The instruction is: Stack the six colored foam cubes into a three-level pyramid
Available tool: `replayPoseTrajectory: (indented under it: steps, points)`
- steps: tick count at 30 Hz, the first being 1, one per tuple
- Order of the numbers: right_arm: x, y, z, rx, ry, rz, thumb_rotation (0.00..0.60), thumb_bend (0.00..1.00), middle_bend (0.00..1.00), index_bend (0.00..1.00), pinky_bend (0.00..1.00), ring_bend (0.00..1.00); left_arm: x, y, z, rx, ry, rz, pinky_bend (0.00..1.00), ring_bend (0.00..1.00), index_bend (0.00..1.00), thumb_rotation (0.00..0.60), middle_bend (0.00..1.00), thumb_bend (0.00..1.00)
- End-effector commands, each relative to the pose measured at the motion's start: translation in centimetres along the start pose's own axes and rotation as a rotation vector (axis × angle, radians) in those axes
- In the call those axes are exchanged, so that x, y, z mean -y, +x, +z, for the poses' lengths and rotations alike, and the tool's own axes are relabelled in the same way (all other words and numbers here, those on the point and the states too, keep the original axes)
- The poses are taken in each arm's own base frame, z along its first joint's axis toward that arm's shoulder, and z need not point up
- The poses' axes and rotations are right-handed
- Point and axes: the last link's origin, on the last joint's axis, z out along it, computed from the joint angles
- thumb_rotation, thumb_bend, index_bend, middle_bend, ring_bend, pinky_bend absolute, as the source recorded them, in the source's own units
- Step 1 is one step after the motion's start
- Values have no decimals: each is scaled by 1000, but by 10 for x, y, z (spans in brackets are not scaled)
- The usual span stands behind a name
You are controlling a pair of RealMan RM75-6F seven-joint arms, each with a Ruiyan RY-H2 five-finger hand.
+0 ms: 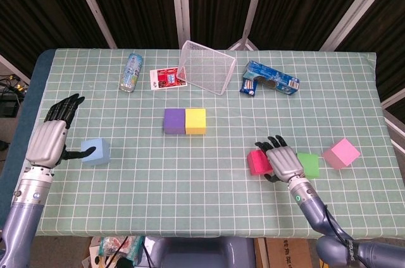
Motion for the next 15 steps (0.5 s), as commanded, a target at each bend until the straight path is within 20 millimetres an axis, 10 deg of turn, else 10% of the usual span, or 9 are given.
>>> replayPoseTrajectory:
  steps: [1, 15]
  points:
    - [2, 1, 1, -7, 6, -1, 600, 264, 243, 183, 0, 90, 0, 0, 0, 0, 0, -1, 26, 0, 0, 600, 0, 44]
    - [3, 4, 5, -35, -5, 12, 600, 264, 415, 184, 0, 243, 0, 3, 1, -5, 0, -13, 26, 0, 0, 600, 0, 44]
